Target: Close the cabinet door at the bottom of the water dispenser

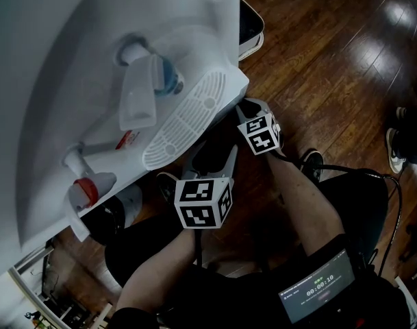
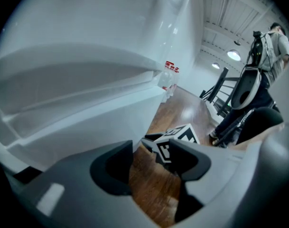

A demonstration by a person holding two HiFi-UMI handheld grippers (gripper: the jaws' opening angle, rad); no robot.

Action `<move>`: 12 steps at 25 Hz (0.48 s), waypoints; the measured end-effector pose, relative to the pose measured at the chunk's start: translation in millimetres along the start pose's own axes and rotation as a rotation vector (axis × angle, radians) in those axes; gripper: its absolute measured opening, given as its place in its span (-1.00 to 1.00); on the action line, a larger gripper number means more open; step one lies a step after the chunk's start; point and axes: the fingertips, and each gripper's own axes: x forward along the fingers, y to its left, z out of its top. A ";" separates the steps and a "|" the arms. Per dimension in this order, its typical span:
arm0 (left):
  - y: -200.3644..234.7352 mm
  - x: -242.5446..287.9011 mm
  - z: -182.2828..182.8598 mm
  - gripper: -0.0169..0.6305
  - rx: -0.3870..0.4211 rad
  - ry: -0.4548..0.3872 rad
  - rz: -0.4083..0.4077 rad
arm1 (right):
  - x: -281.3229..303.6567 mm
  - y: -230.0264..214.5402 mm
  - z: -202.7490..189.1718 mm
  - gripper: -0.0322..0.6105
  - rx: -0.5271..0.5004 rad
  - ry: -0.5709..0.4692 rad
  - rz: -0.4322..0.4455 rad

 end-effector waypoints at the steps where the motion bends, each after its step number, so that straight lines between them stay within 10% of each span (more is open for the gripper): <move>1: -0.1 -0.1 0.2 -0.16 0.000 0.000 0.000 | 1.0 0.1 0.0 -0.66 0.015 -0.003 -0.003; 12: 3.6 1.6 2.3 -0.16 -0.010 -0.001 0.002 | 13.5 0.0 9.7 -0.69 0.064 -0.012 -0.020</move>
